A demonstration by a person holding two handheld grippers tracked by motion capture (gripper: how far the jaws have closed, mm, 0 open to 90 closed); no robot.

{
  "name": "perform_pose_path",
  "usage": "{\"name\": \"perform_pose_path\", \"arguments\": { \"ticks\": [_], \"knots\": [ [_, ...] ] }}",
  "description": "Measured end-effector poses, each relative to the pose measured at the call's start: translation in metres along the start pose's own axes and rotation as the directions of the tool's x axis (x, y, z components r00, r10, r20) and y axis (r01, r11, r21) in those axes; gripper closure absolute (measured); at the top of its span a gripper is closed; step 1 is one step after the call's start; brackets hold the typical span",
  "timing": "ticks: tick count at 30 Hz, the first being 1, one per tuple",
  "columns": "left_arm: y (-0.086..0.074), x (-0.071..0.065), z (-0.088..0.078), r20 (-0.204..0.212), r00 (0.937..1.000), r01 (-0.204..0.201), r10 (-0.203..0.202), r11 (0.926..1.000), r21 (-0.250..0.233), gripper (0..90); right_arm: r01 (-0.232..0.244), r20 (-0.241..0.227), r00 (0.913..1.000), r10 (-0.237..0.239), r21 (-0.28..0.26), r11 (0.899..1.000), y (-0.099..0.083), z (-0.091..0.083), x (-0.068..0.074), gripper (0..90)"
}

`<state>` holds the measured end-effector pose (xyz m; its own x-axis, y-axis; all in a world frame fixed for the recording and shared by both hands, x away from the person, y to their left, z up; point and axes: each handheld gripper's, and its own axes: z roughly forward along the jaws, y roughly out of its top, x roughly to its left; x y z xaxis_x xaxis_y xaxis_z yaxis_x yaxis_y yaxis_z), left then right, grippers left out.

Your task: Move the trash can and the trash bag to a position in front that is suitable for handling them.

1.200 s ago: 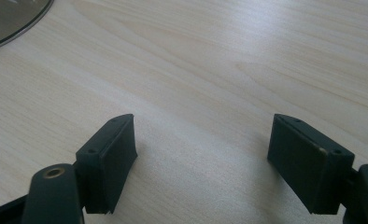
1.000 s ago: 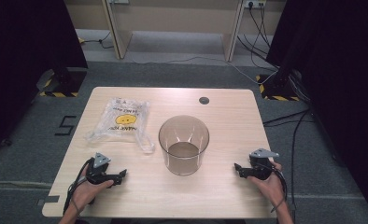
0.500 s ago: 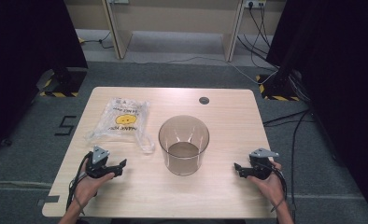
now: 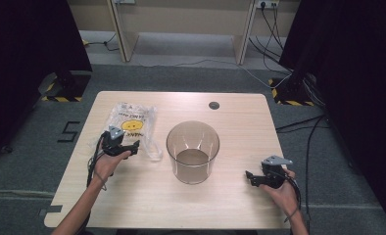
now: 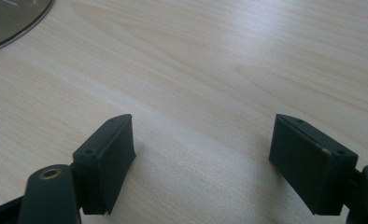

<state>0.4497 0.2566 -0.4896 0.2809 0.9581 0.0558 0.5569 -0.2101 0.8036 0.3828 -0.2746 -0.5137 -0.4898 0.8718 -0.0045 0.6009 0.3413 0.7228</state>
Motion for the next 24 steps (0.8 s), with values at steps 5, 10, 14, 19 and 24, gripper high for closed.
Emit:
{"name": "perform_pose_path", "arguments": {
  "ticks": [5,10,14,19,24],
  "knots": [
    [-0.001,0.004,0.031,-0.038,0.9992,0.014,-0.011,0.9964,0.083,23.6,0.002,-0.002,1.0,-0.002,0.0,1.0,0.0,0.0,0.0,22.4],
    [0.005,-0.006,0.053,-0.018,0.9997,0.018,-0.016,0.9946,0.102,25.4,0.003,-0.003,1.0,-0.003,0.001,1.0,0.0,0.0,0.0,22.0],
    [0.016,-0.024,0.066,0.014,0.9998,-0.013,0.011,0.9949,0.1,27.3,0.005,-0.004,1.0,-0.005,0.002,1.0,0.001,0.001,0.0,21.5],
    [0.028,-0.045,0.077,0.071,0.9972,-0.033,0.026,0.9943,0.101,30.3,0.005,-0.004,1.0,-0.005,0.002,1.0,0.001,0.002,0.0,21.5],
    [0.033,-0.057,0.075,0.111,0.9924,-0.066,0.055,0.9929,0.099,31.9,0.007,-0.007,1.0,-0.007,0.003,1.0,0.001,0.001,0.0,21.5]
  ]
}}
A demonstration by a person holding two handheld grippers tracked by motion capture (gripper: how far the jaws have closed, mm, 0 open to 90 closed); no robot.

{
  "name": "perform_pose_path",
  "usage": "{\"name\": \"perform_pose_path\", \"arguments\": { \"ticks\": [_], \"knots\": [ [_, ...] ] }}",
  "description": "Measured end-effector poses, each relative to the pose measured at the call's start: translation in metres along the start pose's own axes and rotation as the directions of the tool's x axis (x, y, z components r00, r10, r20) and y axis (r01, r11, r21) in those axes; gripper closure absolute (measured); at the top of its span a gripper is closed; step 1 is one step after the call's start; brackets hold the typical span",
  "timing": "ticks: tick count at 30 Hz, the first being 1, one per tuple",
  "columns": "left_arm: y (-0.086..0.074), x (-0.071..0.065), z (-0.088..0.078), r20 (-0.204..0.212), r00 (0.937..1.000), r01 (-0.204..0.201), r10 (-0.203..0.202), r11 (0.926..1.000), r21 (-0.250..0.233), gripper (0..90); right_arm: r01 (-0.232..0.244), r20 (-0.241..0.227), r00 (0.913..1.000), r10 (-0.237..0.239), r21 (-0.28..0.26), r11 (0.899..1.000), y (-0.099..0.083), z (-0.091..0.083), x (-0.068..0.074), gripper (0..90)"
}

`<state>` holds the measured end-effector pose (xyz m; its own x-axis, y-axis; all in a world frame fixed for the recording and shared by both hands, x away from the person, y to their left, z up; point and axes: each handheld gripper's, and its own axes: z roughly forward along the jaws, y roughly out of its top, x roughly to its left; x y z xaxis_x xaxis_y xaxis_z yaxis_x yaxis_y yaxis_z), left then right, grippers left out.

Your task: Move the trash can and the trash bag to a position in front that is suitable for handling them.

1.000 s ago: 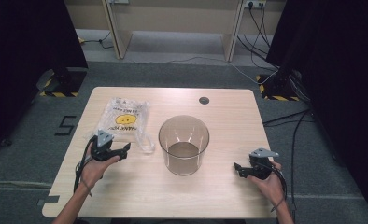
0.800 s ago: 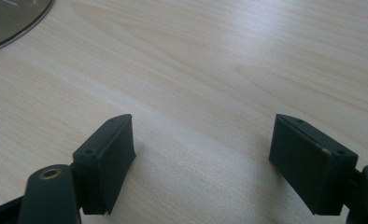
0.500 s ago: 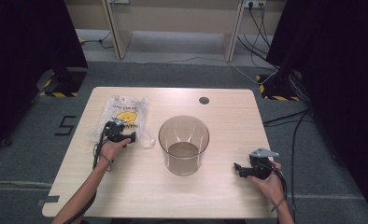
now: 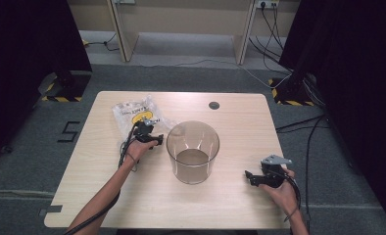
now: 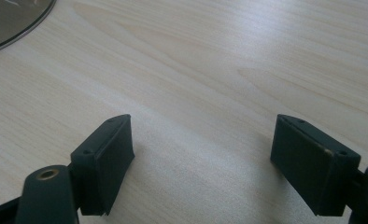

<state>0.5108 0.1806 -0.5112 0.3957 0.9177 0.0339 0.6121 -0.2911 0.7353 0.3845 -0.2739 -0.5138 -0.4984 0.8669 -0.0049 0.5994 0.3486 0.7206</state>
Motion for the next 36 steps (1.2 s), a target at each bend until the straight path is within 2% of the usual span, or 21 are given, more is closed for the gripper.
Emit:
{"name": "perform_pose_path", "arguments": {
  "ticks": [5,7,8,10,13,15,17,18,20,21,24,26,29,32,36],
  "knots": [
    [0.011,0.006,-0.032,0.003,1.0,0.002,-0.001,0.9971,-0.076,29.8,0.001,0.0,1.0,-0.001,-0.002,1.0,0.0,0.0,0.0,21.5],
    [0.018,0.016,-0.044,-0.016,0.9999,0.001,-0.003,0.9952,-0.098,29.7,-0.001,0.001,1.0,0.001,-0.001,1.0,0.0,0.0,0.0,21.4],
    [0.021,0.023,-0.049,-0.028,0.9995,0.014,-0.017,0.9945,-0.104,29.7,-0.002,0.001,1.0,0.002,-0.001,1.0,0.0,0.0,0.0,21.4],
    [0.022,0.036,-0.054,-0.041,0.9984,0.034,-0.038,0.9948,-0.096,29.6,-0.002,0.001,1.0,0.002,-0.002,1.0,0.0,0.0,0.0,21.4],
    [0.017,0.056,-0.053,-0.079,0.9944,0.065,-0.071,0.995,-0.076,29.6,-0.003,0.002,1.0,0.003,-0.002,1.0,0.0,0.0,0.0,21.4],
    [0.012,0.065,-0.051,-0.088,0.9916,0.09,-0.095,0.9939,-0.064,29.9,-0.003,0.002,1.0,0.003,-0.002,1.0,0.0,0.0,0.0,21.4],
    [0.005,0.075,-0.045,-0.113,0.9866,0.113,-0.117,0.9926,-0.046,30.3,-0.004,0.002,1.0,0.004,-0.002,1.0,0.0,0.0,0.0,21.4],
    [0.0,0.08,-0.041,-0.136,0.9814,0.131,-0.135,0.9907,-0.034,30.6,-0.004,0.003,1.0,0.004,-0.003,1.0,0.0,0.0,0.0,21.4],
    [-0.008,0.085,-0.033,-0.166,0.9746,0.15,-0.15,0.9886,-0.013,31.5,-0.004,0.002,1.0,0.004,-0.003,1.0,0.0,0.001,0.0,21.3],
    [-0.012,0.086,-0.027,-0.168,0.9737,0.157,-0.154,0.9876,0.005,32.2,-0.003,0.002,1.0,0.003,-0.003,1.0,0.0,0.001,0.0,21.2],
    [-0.02,0.083,-0.016,-0.162,0.9754,0.156,-0.15,0.9872,0.03,34.6,-0.004,0.002,1.0,0.004,-0.005,1.0,0.0,0.001,0.0,21.3],
    [-0.02,0.077,-0.013,-0.152,0.9769,0.154,-0.15,0.9878,0.017,36.1,-0.004,0.002,1.0,0.004,-0.005,1.0,0.0,0.001,0.0,21.2],
    [-0.014,0.065,-0.009,-0.137,0.9848,0.11,-0.106,0.9936,0.022,38.1,-0.003,0.005,1.0,0.003,-0.002,1.0,0.002,0.002,0.001,20.9],
    [-0.006,0.05,-0.001,-0.105,0.9907,0.089,-0.086,0.9959,0.02,38.5,-0.006,0.002,1.0,0.006,0.001,1.0,0.004,0.004,0.002,20.6],
    [0.006,0.031,0.01,-0.078,0.9946,0.07,-0.069,0.9974,0.016,38.5,-0.002,0.002,1.0,0.002,0.001,1.0,0.005,0.006,0.002,20.6]
  ]
}}
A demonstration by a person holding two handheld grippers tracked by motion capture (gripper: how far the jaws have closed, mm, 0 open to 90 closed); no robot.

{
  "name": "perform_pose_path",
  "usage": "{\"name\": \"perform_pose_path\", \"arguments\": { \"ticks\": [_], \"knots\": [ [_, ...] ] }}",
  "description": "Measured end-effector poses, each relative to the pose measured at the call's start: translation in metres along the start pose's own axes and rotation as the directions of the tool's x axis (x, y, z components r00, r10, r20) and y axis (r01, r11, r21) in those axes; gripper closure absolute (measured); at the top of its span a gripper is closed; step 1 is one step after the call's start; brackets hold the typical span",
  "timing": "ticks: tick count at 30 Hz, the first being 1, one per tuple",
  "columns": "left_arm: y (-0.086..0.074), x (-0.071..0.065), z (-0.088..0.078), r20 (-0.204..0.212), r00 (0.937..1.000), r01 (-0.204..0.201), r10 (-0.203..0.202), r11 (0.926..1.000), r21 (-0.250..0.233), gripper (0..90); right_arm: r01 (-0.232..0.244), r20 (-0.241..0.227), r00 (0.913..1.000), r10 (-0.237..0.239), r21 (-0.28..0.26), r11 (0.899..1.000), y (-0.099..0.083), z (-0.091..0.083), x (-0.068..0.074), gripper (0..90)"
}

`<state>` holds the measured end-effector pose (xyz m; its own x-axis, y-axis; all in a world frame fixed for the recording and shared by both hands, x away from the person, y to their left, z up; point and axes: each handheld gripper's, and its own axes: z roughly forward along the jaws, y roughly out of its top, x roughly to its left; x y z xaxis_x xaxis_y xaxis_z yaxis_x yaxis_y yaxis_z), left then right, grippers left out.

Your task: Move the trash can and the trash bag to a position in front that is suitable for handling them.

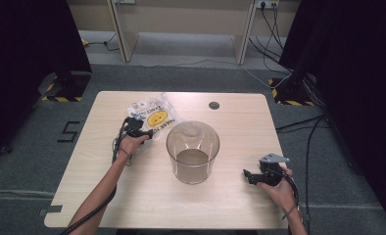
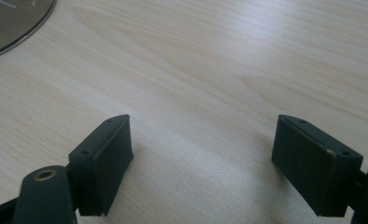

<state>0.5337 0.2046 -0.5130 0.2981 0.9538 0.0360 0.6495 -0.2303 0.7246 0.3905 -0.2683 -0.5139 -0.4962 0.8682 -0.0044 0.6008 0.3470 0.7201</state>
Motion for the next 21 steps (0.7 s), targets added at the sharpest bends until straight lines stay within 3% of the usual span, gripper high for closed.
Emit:
{"name": "perform_pose_path", "arguments": {
  "ticks": [9,14,17,20,21],
  "knots": [
    [0.017,-0.04,0.015,0.077,0.9953,-0.057,0.058,0.9983,-0.007,38.0,0.002,-0.001,1.0,-0.002,0.004,1.0,0.005,0.005,-0.001,20.6],
    [0.022,-0.056,0.019,0.139,0.9875,-0.072,0.073,0.9973,-0.011,37.5,-0.008,0.002,1.0,0.008,0.015,1.0,0.009,0.006,-0.002,24.4],
    [0.023,-0.064,0.02,0.177,0.9809,-0.078,0.081,0.9966,-0.025,36.9,-0.029,-0.003,0.9996,0.029,-0.012,1.0,0.016,0.01,-0.003,25.6],
    [0.024,-0.069,0.017,0.202,0.9754,-0.082,0.088,0.996,-0.036,35.6,-0.011,0.006,0.9999,0.012,-0.052,0.999,0.028,0.014,-0.001,26.3],
    [0.025,-0.069,0.015,0.207,0.9753,-0.067,0.075,0.9966,-0.049,34.5,-0.006,0.004,1.0,0.006,-0.066,0.998,0.033,0.016,-0.001,26.5]
  ]
}}
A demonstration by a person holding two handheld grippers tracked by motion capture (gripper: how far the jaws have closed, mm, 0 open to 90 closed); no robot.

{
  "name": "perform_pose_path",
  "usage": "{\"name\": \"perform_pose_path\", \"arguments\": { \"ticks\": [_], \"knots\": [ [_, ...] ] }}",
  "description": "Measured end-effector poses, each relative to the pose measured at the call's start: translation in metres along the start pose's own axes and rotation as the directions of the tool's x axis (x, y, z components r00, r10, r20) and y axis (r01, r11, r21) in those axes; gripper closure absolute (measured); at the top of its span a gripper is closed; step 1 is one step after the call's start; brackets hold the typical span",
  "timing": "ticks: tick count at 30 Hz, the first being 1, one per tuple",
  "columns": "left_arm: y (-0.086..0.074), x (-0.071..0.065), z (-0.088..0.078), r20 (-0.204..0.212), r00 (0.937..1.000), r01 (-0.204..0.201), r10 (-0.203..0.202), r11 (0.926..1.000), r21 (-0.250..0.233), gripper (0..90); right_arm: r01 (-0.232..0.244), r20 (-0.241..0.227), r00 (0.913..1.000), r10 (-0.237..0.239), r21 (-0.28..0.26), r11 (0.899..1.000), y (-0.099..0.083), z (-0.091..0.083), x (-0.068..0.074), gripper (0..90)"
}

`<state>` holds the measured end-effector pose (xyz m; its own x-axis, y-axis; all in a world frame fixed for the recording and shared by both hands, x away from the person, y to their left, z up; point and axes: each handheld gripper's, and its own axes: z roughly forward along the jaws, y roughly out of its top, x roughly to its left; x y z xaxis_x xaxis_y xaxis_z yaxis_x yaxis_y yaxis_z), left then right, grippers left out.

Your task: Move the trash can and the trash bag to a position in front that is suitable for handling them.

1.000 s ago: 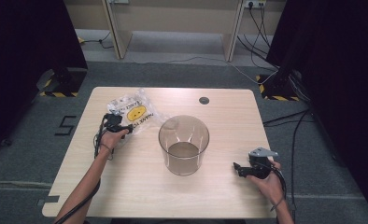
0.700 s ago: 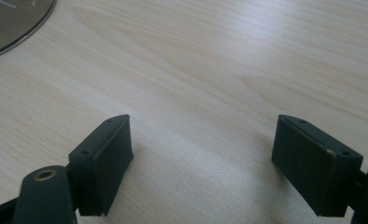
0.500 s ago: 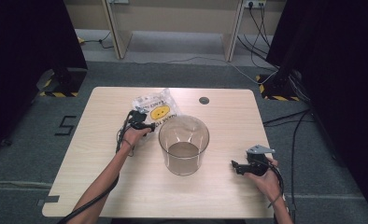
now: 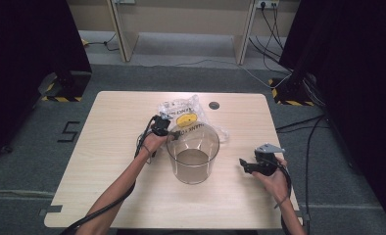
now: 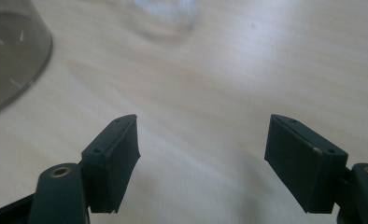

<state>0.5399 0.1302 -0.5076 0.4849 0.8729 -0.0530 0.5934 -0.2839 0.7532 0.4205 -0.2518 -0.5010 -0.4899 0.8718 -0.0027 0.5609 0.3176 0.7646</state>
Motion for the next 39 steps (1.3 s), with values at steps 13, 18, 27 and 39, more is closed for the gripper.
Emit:
{"name": "perform_pose_path", "arguments": {
  "ticks": [13,18,27,39],
  "knots": [
    [-0.018,0.015,-0.065,0.043,0.9988,0.028,-0.025,0.9964,-0.08,25.1,0.111,-0.055,0.9922,-0.112,-0.012,0.994,0.069,0.063,0.028,34.7],
    [-0.042,0.021,-0.087,0.046,0.9989,0.012,-0.009,0.9977,-0.067,24.5,0.186,-0.017,0.9825,-0.186,0.024,0.982,0.08,0.085,0.031,56.8],
    [-0.078,0.03,-0.109,0.02,0.9995,-0.022,0.023,0.9993,-0.03,24.7,0.242,0.041,0.9683,-0.247,0.088,0.966,0.06,0.077,0.013,83.0],
    [-0.103,0.029,-0.127,-0.008,0.9981,-0.061,0.061,0.9981,0.014,24.6,0.208,0.027,0.9771,-0.211,0.092,0.974,-0.007,-0.023,-0.001,81.9]
  ]
}}
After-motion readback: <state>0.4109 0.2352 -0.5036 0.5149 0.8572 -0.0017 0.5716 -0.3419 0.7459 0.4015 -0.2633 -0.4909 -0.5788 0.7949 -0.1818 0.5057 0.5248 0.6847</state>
